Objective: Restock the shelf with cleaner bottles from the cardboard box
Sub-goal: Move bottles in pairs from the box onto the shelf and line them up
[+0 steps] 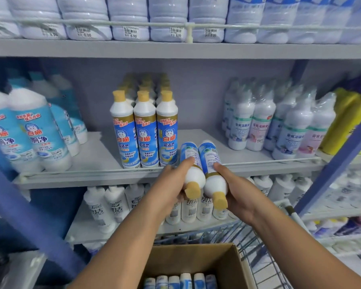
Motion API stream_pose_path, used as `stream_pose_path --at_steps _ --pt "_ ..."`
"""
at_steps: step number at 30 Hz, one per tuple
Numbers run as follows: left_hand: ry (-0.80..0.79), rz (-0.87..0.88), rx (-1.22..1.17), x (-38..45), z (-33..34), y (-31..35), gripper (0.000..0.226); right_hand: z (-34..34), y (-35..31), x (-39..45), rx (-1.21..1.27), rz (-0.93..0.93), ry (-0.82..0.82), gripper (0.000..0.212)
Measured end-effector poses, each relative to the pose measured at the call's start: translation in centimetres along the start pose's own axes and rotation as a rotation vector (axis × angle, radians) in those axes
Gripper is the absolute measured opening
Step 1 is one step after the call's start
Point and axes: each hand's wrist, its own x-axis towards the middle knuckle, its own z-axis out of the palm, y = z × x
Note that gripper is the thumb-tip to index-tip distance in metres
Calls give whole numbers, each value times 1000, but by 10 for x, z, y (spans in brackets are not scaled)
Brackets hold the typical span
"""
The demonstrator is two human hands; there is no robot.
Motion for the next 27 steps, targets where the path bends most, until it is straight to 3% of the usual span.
stream_pose_path --at_steps 6,10,12,16,19,21,23,25,27 --pt "-13 -67 12 13 4 6 30 0 -7 15 7 15 -3 46" --pt "13 -65 28 17 6 4 38 1 -15 18 35 -59 -10 57" --pt "34 -16 14 17 6 3 37 4 -16 13 -35 -116 -19 51" --pt "2 154 145 12 8 2 10 2 -12 9 -140 -278 -47 28" --pt "-96 208 128 1 6 3 25 -5 -6 10 -123 -325 -119 22" --pt "-158 299 121 0 0 -3 23 -15 -1 11 -176 -355 -182 43" --pt "-262 415 161 4 -10 -13 45 -25 2 13 -255 -377 -244 68" --pt "-339 464 273 9 -18 -19 73 -29 3 14 -280 -429 -273 75" --pt "-324 458 331 9 -20 -19 81 -29 2 14 -276 -480 -270 74"
